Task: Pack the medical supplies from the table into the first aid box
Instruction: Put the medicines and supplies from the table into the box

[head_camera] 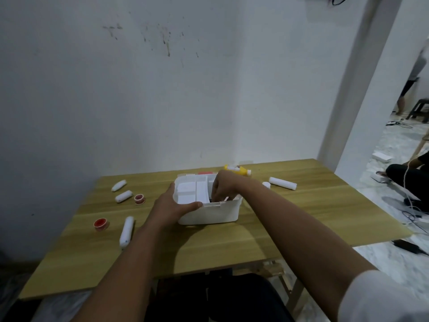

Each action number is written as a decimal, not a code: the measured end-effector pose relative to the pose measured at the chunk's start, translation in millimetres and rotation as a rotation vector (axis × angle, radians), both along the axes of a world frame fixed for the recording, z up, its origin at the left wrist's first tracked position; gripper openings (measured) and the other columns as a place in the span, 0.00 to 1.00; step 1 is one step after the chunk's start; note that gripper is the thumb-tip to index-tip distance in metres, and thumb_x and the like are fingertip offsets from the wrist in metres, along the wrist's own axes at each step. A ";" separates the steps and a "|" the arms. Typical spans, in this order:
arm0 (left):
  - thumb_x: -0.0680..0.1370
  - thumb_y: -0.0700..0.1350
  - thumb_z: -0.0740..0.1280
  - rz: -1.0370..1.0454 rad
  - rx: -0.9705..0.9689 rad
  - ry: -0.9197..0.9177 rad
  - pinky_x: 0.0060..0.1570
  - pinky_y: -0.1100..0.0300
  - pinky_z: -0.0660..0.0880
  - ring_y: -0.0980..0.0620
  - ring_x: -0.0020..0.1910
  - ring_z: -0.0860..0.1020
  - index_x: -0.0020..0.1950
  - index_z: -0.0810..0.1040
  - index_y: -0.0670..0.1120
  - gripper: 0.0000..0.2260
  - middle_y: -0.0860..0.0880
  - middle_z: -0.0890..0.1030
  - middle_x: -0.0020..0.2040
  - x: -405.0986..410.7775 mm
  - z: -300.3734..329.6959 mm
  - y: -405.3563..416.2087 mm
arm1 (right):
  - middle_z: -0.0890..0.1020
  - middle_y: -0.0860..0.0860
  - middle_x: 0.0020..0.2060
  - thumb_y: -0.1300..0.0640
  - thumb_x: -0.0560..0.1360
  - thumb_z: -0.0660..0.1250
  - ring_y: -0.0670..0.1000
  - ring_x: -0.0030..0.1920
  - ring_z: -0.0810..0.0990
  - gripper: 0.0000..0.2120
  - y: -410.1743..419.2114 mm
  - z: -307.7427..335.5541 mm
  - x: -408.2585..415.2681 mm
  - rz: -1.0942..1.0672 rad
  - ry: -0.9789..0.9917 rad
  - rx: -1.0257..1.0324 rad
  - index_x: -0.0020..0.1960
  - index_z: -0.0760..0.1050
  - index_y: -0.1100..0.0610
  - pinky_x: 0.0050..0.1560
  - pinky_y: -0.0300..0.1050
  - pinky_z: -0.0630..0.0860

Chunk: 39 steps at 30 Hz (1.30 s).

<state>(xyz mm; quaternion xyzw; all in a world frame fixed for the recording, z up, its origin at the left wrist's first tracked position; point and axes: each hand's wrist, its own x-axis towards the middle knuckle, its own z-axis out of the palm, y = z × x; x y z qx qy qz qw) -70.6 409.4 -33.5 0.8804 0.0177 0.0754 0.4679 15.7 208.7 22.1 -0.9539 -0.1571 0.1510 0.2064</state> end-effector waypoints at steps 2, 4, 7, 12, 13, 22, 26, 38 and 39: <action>0.70 0.57 0.80 -0.011 -0.006 0.014 0.48 0.57 0.71 0.45 0.70 0.72 0.80 0.64 0.54 0.44 0.49 0.73 0.75 1.6 1.3 0.3 | 0.88 0.56 0.43 0.62 0.71 0.79 0.51 0.44 0.88 0.08 -11.3 17.0 3.1 -0.046 0.001 0.104 0.49 0.86 0.63 0.44 0.48 0.86; 0.69 0.57 0.81 -0.015 -0.021 0.013 0.50 0.57 0.71 0.45 0.70 0.72 0.80 0.64 0.54 0.43 0.48 0.74 0.75 2.9 1.5 0.8 | 0.88 0.55 0.42 0.61 0.72 0.78 0.50 0.43 0.87 0.08 -25.7 34.6 7.2 -0.085 -0.071 0.161 0.49 0.86 0.62 0.41 0.45 0.86; 0.69 0.58 0.81 -0.008 -0.025 -0.001 0.51 0.55 0.72 0.46 0.67 0.73 0.80 0.66 0.54 0.43 0.48 0.75 0.74 3.0 0.2 2.0 | 0.86 0.57 0.39 0.60 0.73 0.77 0.53 0.40 0.86 0.07 -51.9 55.2 7.3 -0.131 -0.196 0.114 0.49 0.86 0.61 0.36 0.45 0.84; 0.68 0.58 0.81 -0.010 -0.044 0.003 0.51 0.54 0.72 0.49 0.63 0.72 0.80 0.66 0.55 0.43 0.48 0.75 0.73 1.8 -0.1 1.3 | 0.85 0.55 0.44 0.49 0.68 0.81 0.55 0.44 0.85 0.18 -88.7 63.2 -2.6 -0.196 -0.131 -0.244 0.52 0.82 0.59 0.44 0.52 0.85; 0.68 0.58 0.81 -0.010 -0.044 0.004 0.51 0.54 0.72 0.48 0.64 0.73 0.80 0.66 0.55 0.43 0.48 0.75 0.73 1.4 0.2 1.0 | 0.85 0.55 0.45 0.49 0.66 0.82 0.56 0.44 0.86 0.20 -92.7 59.5 -7.2 -0.202 -0.090 -0.308 0.52 0.81 0.58 0.46 0.54 0.85; 0.67 0.61 0.81 -0.015 0.016 0.049 0.40 0.63 0.69 0.54 0.57 0.72 0.76 0.69 0.56 0.41 0.51 0.77 0.71 4.8 4.1 4.6 | 0.86 0.60 0.40 0.65 0.71 0.78 0.55 0.38 0.88 0.08 -106.4 87.4 -6.4 -0.228 -0.169 -0.065 0.48 0.82 0.63 0.37 0.48 0.86; 0.58 0.73 0.78 0.005 0.132 0.091 0.55 0.53 0.76 0.47 0.67 0.73 0.82 0.60 0.53 0.59 0.50 0.72 0.77 8.8 5.5 9.8 | 0.86 0.57 0.42 0.63 0.71 0.79 0.52 0.38 0.87 0.09 -89.0 117.8 3.5 -0.181 -0.278 0.098 0.49 0.84 0.62 0.37 0.47 0.86; 0.66 0.59 0.82 -0.055 -0.013 0.048 0.40 0.66 0.70 0.53 0.61 0.71 0.79 0.63 0.59 0.46 0.53 0.75 0.71 17.1 -0.9 8.5 | 0.84 0.52 0.54 0.57 0.69 0.80 0.49 0.50 0.80 0.15 -21.8 9.8 36.2 -0.057 -0.339 0.025 0.54 0.85 0.56 0.53 0.46 0.79; 0.66 0.59 0.82 -0.058 -0.020 0.054 0.41 0.65 0.70 0.53 0.61 0.71 0.79 0.62 0.59 0.47 0.53 0.75 0.72 18.5 -0.7 8.3 | 0.84 0.52 0.54 0.56 0.69 0.80 0.48 0.49 0.80 0.16 -21.1 10.3 38.4 -0.044 -0.319 0.041 0.55 0.85 0.56 0.54 0.47 0.80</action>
